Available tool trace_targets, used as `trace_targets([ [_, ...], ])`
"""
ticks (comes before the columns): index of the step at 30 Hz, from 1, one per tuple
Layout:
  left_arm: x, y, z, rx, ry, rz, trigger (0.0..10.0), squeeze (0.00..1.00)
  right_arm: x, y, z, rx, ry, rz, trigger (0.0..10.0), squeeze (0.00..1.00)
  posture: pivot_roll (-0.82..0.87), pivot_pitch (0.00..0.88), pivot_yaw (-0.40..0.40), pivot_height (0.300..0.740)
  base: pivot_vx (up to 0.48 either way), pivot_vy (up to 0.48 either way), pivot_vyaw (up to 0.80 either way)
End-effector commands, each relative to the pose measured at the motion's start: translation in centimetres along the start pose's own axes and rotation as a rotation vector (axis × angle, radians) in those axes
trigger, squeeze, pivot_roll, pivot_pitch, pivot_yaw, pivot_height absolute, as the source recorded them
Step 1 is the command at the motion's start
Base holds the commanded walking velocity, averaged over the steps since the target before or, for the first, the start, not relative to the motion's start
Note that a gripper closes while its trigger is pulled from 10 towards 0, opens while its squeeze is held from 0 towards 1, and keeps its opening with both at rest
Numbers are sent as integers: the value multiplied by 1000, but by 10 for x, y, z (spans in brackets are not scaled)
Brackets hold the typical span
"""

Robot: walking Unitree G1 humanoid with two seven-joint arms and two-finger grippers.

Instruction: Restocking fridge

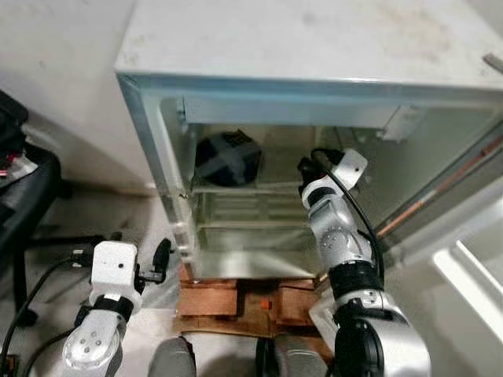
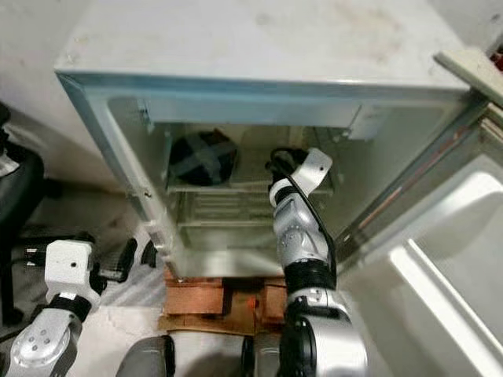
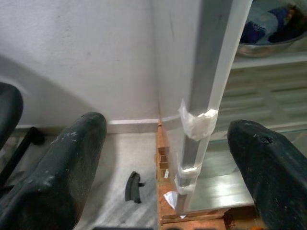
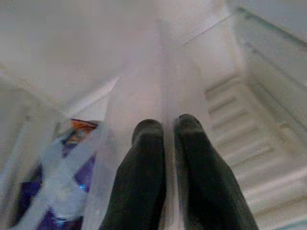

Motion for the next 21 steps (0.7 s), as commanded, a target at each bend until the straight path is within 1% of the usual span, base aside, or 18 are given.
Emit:
trace_targets([
  [1, -1, -2, 1, 14, 8, 12, 10000, 0, -4, 4, 11, 12, 47, 16, 10000, 0, 189, 182, -89, 740, 0, 0, 0],
  [3, -1, -2, 0, 17, 8, 12, 10000, 0, 1, 11, 19, 11, 97, 10, 10000, 0, 200, 184, -97, 740, 0, 0, 0],
  [4, -1, -2, 0, 19, 8, 11, 10000, 0, 3, 13, 21, 13, 98, 8, 10000, 0, 202, 184, -98, 740, 0, 0, 0],
  [7, -1, -2, 0, 25, 6, 8, 10000, 0, 5, 17, 22, -4, 84, 12, 10000, 0, 211, 188, -104, 740, 0, 0, 0],
  [10, -1, -4, 0, 33, 4, 7, 10000, 0, 6, 19, 17, -41, 62, 14, 10000, 0, 213, 192, -107, 740, 0, 0, 0],
  [11, -1, -4, 0, 34, 3, 7, 10000, 0, 7, 20, 14, -57, 57, 12, 10000, 200, 214, 193, -108, 740, 0, 0, 0],
  [12, -1, -4, 0, 34, 2, 7, 10000, 0, 8, 20, 12, -64, 61, 8, 10000, 1000, 214, 193, -108, 740, 0, 0, 0],
  [13, -1, -4, 0, 34, 2, 8, 10000, 0, 11, 21, 8, -84, 63, 1, 10000, 1000, 214, 194, -109, 740, 0, 0, 0],
  [14, -1, -4, 0, 34, 2, 8, 10000, 0, 11, 21, 8, -84, 63, 1, 10000, 1000, 214, 194, -109, 740, 0, 0, 0],
  [18, -1, -3, 0, 33, 1, 8, 10000, 0, 19, 24, -1, -136, 71, -7, 10000, 1000, 216, 193, -108, 740, 0, 0, 0],
  [21, -1, -2, 0, 33, 1, 8, 10000, 0, 23, 25, -3, -138, 71, -21, 10000, 1000, 217, 191, -110, 740, 0, 0, 0],
])
Point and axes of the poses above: a point about 5 cm out from each wrist's last joint towards the gripper, its own y axis pointing out of the wrist towards the gripper, its own x axis along the axis of the wrist's last joint, z = x × y, the point moved 1 cm from there along y, pointing out of the wrist towards the gripper, and after that the axes turned 15 degrees about -y, right-handed, at the moved point
